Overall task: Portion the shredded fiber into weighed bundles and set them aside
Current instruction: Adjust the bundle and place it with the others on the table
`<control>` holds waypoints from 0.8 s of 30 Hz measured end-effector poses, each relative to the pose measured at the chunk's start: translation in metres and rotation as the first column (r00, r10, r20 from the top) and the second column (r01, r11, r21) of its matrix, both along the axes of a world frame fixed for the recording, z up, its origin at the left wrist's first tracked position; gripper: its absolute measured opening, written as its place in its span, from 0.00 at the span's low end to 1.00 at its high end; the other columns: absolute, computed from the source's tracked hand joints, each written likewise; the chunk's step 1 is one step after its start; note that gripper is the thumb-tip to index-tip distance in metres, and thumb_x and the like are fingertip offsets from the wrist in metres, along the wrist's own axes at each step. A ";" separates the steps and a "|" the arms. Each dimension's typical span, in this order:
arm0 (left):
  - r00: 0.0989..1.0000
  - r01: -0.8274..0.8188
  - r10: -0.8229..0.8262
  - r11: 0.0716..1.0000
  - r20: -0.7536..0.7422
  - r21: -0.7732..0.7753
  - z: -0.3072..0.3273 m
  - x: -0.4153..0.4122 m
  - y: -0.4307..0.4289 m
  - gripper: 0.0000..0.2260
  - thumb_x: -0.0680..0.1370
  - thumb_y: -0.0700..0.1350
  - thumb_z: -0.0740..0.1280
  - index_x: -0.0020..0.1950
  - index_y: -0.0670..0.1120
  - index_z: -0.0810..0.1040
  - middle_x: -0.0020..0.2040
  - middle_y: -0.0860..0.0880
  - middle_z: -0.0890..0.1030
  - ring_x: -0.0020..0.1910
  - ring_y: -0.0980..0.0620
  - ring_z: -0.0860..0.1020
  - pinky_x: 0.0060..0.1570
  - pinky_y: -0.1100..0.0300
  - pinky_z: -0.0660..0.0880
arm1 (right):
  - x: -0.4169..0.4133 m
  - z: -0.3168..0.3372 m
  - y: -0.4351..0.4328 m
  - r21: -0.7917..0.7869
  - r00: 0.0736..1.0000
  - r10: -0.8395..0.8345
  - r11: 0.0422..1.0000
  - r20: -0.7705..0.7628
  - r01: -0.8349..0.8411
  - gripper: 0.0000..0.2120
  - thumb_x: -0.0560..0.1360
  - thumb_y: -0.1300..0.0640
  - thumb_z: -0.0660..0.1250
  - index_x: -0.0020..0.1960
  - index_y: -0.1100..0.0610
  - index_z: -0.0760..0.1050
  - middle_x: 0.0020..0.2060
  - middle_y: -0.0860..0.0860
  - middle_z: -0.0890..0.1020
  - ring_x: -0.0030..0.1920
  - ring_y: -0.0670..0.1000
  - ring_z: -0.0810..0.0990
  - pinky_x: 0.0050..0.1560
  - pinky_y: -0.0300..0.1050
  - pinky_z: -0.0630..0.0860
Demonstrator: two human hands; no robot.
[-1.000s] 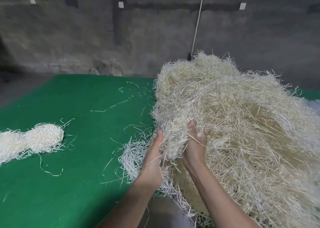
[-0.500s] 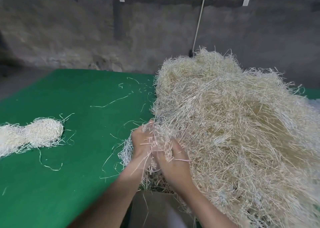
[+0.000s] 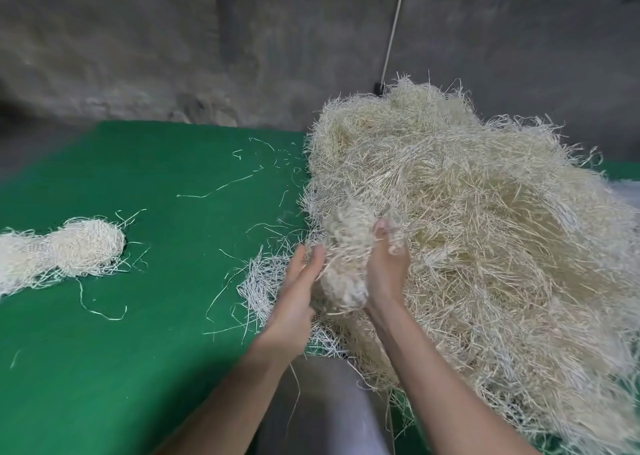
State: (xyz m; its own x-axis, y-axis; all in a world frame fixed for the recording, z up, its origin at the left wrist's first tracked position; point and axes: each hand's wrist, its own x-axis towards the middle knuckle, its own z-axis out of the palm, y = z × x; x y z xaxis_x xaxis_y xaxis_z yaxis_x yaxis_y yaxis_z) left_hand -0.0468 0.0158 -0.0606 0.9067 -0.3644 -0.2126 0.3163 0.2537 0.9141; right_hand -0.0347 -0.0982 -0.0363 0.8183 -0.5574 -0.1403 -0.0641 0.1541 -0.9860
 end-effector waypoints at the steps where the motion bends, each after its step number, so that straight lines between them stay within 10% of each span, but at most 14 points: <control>1: 0.993 0.043 -0.054 0.993 -0.103 -0.108 -0.004 -0.005 -0.007 0.36 0.65 0.70 0.68 0.70 0.58 0.68 0.70 0.53 0.71 0.64 0.53 0.73 0.64 0.46 0.67 | -0.003 -0.008 0.012 -0.027 0.997 0.077 0.997 0.013 -0.077 0.29 0.78 0.42 0.57 0.76 0.50 0.54 0.73 0.54 0.62 0.70 0.55 0.66 0.68 0.54 0.64; 5: 0.917 -0.282 0.221 0.948 -0.331 -0.149 -0.005 0.005 -0.008 0.41 0.61 0.56 0.76 0.69 0.44 0.66 0.62 0.41 0.78 0.60 0.44 0.77 0.58 0.47 0.75 | -0.020 -0.033 0.022 -0.382 0.913 0.381 0.830 -0.146 -0.407 0.30 0.79 0.43 0.58 0.76 0.51 0.55 0.75 0.51 0.58 0.72 0.49 0.58 0.71 0.49 0.56; 11: 0.869 -0.419 0.429 0.903 -0.246 0.094 -0.016 0.031 0.014 0.46 0.69 0.47 0.75 0.77 0.49 0.49 0.77 0.45 0.54 0.75 0.43 0.55 0.70 0.42 0.53 | -0.037 -0.048 -0.034 -0.396 0.710 0.678 0.608 -0.192 -0.688 0.39 0.68 0.45 0.69 0.73 0.34 0.53 0.72 0.41 0.62 0.67 0.42 0.68 0.53 0.36 0.74; 14: 0.887 -0.376 0.398 0.917 -0.236 0.135 -0.019 0.034 0.019 0.48 0.66 0.53 0.76 0.77 0.50 0.49 0.77 0.43 0.55 0.75 0.40 0.55 0.70 0.41 0.54 | -0.027 -0.077 -0.051 -0.788 0.684 0.601 0.141 -0.413 -0.599 0.29 0.71 0.32 0.55 0.67 0.23 0.45 0.75 0.38 0.44 0.75 0.44 0.44 0.74 0.58 0.51; 16: 0.913 -0.312 0.342 0.937 -0.224 0.159 -0.024 0.033 0.023 0.51 0.63 0.60 0.75 0.77 0.52 0.50 0.77 0.42 0.54 0.75 0.39 0.53 0.70 0.41 0.54 | -0.013 -0.100 -0.068 -0.789 0.658 0.465 -0.170 -0.592 -0.590 0.26 0.73 0.29 0.48 0.68 0.24 0.42 0.74 0.43 0.35 0.73 0.53 0.30 0.69 0.68 0.35; 18: 0.922 -0.291 0.316 0.947 -0.225 0.136 -0.025 0.031 0.027 0.52 0.62 0.62 0.76 0.77 0.53 0.50 0.77 0.45 0.55 0.75 0.41 0.54 0.70 0.42 0.56 | 0.002 -0.127 -0.091 -0.694 0.624 0.305 -0.287 -0.719 -0.660 0.29 0.76 0.36 0.54 0.72 0.30 0.42 0.72 0.47 0.29 0.70 0.60 0.25 0.64 0.72 0.32; 21: 0.925 -0.289 0.304 0.952 -0.226 0.098 -0.024 0.033 0.032 0.54 0.62 0.61 0.76 0.77 0.50 0.47 0.76 0.45 0.56 0.75 0.43 0.56 0.70 0.44 0.57 | 0.019 -0.150 -0.118 -0.626 0.607 0.269 0.022 -0.748 -0.780 0.39 0.76 0.64 0.60 0.74 0.33 0.46 0.72 0.44 0.27 0.72 0.61 0.29 0.60 0.68 0.28; 24: 0.936 -0.270 0.280 0.960 -0.216 0.076 -0.031 0.039 0.039 0.56 0.61 0.59 0.77 0.77 0.47 0.45 0.77 0.44 0.54 0.75 0.42 0.55 0.69 0.42 0.59 | 0.041 -0.142 -0.116 -0.456 0.653 0.418 0.481 -0.631 -0.749 0.32 0.80 0.63 0.56 0.76 0.39 0.49 0.74 0.43 0.35 0.75 0.62 0.38 0.70 0.68 0.36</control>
State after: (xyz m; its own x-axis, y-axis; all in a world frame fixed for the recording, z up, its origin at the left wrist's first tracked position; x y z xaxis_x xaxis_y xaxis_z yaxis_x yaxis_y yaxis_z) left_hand -0.0080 0.0547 -0.0913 0.8979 -0.0932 -0.4302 0.4362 0.3200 0.8411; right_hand 0.0067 -0.2145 -0.1782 0.9359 -0.0344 -0.3505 -0.2690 -0.7123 -0.6483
